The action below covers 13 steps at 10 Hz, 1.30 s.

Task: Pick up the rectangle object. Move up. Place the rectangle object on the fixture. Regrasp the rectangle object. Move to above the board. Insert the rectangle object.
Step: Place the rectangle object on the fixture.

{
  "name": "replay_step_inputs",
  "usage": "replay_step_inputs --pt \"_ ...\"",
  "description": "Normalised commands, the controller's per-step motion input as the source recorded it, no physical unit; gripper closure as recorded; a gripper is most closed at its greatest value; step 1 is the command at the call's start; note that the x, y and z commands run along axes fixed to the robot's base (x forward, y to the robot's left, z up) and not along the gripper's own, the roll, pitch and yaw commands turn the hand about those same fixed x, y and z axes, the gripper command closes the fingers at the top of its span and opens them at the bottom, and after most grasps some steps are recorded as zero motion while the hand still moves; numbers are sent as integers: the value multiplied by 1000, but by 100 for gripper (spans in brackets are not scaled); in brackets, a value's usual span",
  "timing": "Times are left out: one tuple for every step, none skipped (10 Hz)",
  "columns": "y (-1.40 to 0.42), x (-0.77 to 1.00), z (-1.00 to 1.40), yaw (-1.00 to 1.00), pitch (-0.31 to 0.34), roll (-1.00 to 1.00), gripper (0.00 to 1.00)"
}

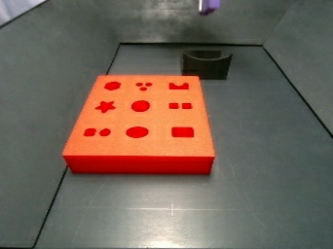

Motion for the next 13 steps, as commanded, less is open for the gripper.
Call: replay_step_inputs --pt "76 121 -1000 -172 74 -1000 100" --pt "81 126 -1000 -178 75 -1000 100" --pt "89 135 -1000 -195 62 -989 100" --pt "94 143 -1000 -182 42 -820 100" --pt "104 156 -1000 -156 22 -587 100" --pt "108 163 -1000 -143 13 -475 100" --pt "105 173 -1000 -118 5 -283 100" --pt "106 178 -1000 -108 -2 -229 100" --pt "90 136 -712 -86 -11 -173 100" --pt "77 118 -593 -78 -11 -158 100" --pt "58 79 -467 -59 -18 -110 100" --pt "49 66 -468 -53 -19 -101 100" --pt "-500 0 -167 0 0 0 100"
